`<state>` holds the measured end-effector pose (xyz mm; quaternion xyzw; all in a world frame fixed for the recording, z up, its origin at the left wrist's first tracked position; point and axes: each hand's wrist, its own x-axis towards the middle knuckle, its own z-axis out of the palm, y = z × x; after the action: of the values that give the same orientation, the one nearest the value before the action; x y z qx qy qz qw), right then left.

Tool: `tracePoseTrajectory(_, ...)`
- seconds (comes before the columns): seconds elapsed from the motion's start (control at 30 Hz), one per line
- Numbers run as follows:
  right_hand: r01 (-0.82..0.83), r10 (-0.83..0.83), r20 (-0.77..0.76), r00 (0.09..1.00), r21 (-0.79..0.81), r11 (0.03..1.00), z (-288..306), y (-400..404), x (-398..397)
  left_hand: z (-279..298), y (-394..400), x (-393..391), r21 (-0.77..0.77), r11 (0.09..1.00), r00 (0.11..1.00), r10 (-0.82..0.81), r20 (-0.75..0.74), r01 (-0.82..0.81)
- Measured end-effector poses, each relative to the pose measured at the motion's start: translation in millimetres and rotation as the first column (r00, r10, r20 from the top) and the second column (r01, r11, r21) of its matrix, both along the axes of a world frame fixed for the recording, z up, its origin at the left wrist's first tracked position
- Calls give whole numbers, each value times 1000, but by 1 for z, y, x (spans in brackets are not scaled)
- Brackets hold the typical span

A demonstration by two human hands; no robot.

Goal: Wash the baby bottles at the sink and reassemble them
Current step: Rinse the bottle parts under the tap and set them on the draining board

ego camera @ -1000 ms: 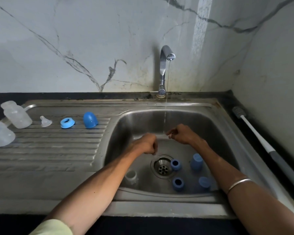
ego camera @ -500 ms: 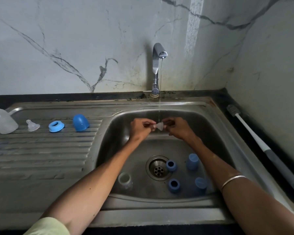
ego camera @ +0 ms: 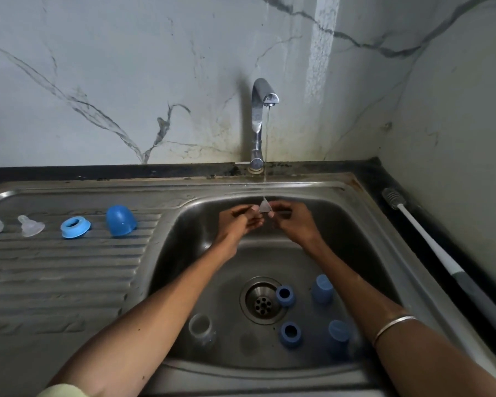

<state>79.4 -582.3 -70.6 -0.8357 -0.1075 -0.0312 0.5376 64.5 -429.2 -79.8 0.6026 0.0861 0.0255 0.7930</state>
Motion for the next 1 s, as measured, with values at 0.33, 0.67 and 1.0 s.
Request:
tracePoseTrajectory(0.33, 70, -77, 95, 992, 79, 994, 3, 1, -4, 7, -9, -1, -208, 970, 982, -151, -114, 125)
tracePoseTrajectory(0.67, 96, -112, 116, 987, 139, 986, 3, 7, -4, 6, -10, 0, 239, 970, 986, 5, 166, -45)
tracePoseTrajectory(1.0, 81, -98, 107, 989, 148, 986, 7, 5, -5, 12, -12, -3, 210, 977, 977, -67, 204, 24)
